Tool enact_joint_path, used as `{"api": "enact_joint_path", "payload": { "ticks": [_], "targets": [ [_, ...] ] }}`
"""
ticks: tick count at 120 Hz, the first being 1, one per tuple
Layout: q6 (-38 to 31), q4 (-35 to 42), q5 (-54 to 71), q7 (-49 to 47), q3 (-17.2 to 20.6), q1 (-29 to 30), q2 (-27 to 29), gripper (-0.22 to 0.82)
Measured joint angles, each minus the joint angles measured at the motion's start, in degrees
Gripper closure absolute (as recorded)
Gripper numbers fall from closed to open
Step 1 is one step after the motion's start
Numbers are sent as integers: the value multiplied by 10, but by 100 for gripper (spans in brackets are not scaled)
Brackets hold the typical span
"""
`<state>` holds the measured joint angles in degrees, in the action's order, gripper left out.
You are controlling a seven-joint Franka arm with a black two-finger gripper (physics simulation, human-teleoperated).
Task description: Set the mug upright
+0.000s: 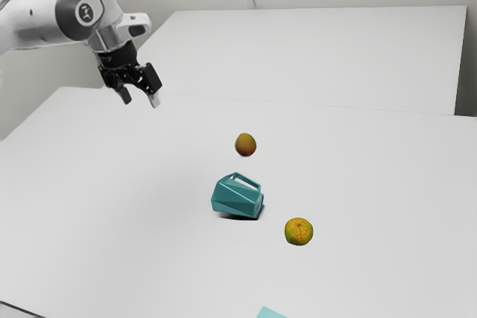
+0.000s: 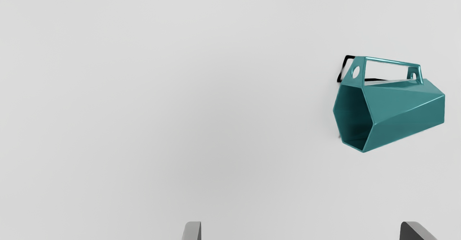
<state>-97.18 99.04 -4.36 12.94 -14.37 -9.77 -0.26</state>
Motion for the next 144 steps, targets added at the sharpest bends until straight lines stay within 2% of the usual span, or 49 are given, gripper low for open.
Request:
{"api": "enact_joint_path", "payload": {
  "ticks": [13,31,39,52,77,96,112,144],
  "targets": [
    [-17,18,-18,16,-6,0,9,0],
    [-38,115,-81,13,-51,-27,42,0],
    [-46,158,-124,8,-67,-9,49,0],
    [-57,188,-193,1,-72,14,40,1],
    [-107,208,-303,-2,-50,11,-5,2],
    [-146,218,-354,2,-44,-21,-31,3],
    [-173,233,-376,5,-32,-46,-43,3],
    [-219,235,-398,18,-11,-47,-74,3]
  ]
}}
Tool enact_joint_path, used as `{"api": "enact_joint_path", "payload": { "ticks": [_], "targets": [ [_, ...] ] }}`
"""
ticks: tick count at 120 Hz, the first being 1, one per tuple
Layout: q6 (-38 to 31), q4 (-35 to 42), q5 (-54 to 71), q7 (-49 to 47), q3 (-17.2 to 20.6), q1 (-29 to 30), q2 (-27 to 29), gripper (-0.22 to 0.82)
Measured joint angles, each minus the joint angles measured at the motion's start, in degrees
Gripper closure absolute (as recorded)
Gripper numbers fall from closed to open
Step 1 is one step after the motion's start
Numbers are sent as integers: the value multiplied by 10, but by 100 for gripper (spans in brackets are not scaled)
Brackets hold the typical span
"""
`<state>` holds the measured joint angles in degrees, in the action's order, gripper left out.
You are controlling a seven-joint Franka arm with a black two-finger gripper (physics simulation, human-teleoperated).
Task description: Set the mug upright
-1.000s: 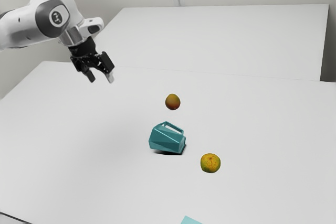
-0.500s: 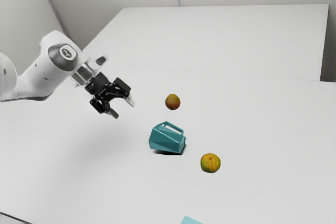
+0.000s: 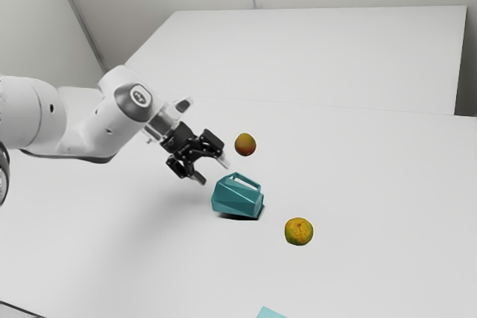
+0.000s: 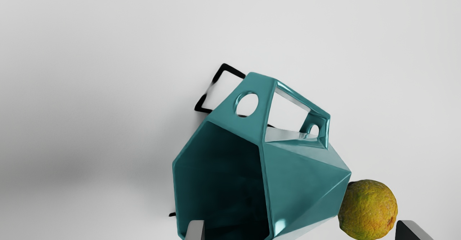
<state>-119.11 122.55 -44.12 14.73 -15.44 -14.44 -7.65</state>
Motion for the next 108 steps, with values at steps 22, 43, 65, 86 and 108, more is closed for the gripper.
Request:
{"api": "enact_joint_path", "payload": {
  "ticks": [22,43,65,86,108],
  "targets": [
    [-17,-2,-23,10,7,-5,-18,3],
    [-25,-2,-38,19,16,-6,-27,3],
    [-28,-1,-56,25,35,-6,-35,4],
    [-28,1,-70,30,43,-7,-35,9],
    [-27,3,-76,34,48,-6,-30,29]
  ]
}}
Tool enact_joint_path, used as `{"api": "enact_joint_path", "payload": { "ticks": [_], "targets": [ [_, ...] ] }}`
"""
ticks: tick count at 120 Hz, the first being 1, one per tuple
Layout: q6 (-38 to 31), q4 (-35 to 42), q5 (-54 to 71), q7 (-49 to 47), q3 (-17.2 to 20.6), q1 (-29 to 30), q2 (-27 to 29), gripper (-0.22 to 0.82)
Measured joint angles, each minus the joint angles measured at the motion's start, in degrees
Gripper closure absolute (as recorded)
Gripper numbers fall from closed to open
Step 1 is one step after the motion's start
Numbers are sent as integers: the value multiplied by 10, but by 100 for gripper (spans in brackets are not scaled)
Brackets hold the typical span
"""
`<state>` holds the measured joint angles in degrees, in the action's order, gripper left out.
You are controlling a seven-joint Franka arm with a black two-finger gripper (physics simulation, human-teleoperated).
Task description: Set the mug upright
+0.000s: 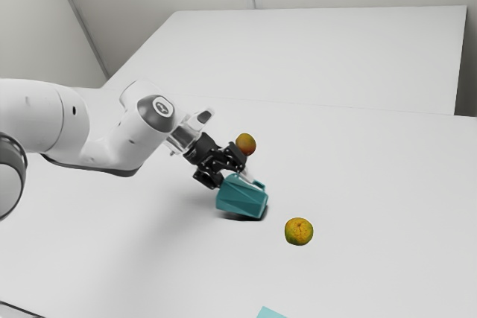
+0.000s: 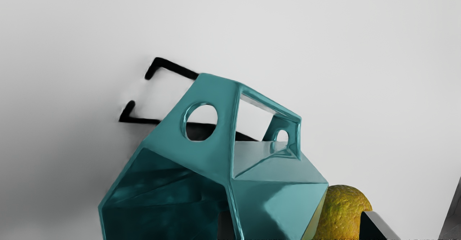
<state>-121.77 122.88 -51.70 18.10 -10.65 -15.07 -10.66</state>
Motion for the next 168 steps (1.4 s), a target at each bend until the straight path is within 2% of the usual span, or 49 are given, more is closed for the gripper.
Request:
{"api": "enact_joint_path", "payload": {
  "ticks": [30,49,61,104,129,155,168],
  "targets": [
    [-2,-2,-1,1,13,-1,9,45],
    [-2,-5,-1,0,18,1,10,63],
    [-3,-12,0,-1,24,0,10,70],
    [-14,-28,19,-6,33,0,18,77],
    [-31,-22,176,-19,31,0,77,78],
    [-47,1,432,-49,30,15,97,78],
    [-59,31,521,-74,35,28,99,78]
  ]
}}
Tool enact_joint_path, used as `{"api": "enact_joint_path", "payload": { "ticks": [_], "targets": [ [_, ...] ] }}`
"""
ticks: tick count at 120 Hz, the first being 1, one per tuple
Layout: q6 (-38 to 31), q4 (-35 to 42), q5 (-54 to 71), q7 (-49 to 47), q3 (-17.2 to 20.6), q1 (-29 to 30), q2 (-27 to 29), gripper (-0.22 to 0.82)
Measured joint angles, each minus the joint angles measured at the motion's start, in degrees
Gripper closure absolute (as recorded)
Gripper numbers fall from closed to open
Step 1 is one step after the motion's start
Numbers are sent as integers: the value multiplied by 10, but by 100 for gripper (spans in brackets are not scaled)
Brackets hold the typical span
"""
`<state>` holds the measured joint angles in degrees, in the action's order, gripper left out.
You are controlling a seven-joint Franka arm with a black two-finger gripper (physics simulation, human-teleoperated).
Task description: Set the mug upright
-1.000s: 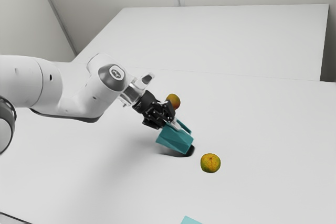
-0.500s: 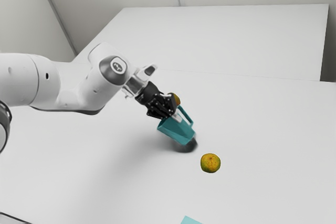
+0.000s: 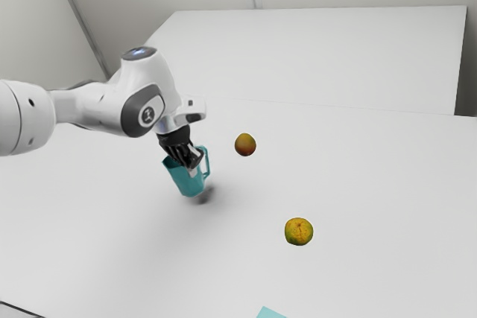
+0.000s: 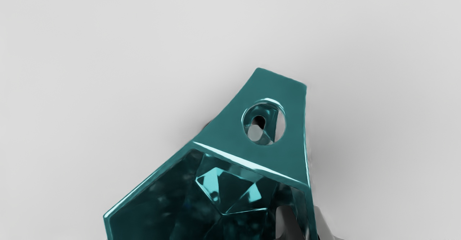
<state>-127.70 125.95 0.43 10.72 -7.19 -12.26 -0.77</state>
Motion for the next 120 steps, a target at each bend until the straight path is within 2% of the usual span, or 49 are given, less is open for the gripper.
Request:
{"api": "enact_joint_path", "payload": {
  "ticks": [23,48,59,106,120],
  "targets": [
    [-14,43,88,-61,39,41,31,78],
    [-16,46,103,-123,60,-33,36,78],
    [-19,45,102,-147,63,-46,34,78],
    [-65,26,100,-220,75,12,-8,78],
    [-75,19,101,-235,78,11,-18,78]
  ]
}}
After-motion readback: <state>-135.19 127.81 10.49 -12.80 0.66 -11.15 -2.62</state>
